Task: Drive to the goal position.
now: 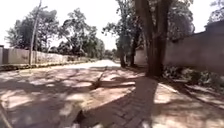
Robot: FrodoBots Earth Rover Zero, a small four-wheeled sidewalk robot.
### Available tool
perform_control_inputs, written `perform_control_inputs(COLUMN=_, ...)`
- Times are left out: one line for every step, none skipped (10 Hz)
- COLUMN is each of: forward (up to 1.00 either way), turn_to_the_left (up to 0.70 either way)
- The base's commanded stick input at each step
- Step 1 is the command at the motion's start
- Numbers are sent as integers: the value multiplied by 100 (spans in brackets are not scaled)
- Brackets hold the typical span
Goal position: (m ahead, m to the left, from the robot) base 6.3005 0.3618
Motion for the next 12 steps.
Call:
perform_control_inputs(forward=85, turn_to_the_left=0)
perform_control_inputs(forward=85, turn_to_the_left=0)
perform_control_inputs(forward=85, turn_to_the_left=0)
perform_control_inputs(forward=85, turn_to_the_left=0)
perform_control_inputs(forward=85, turn_to_the_left=0)
perform_control_inputs(forward=85, turn_to_the_left=0)
perform_control_inputs(forward=85, turn_to_the_left=0)
perform_control_inputs(forward=85, turn_to_the_left=0)
perform_control_inputs(forward=85, turn_to_the_left=0)
perform_control_inputs(forward=85, turn_to_the_left=0)
perform_control_inputs(forward=85, turn_to_the_left=0)
perform_control_inputs(forward=85, turn_to_the_left=0)
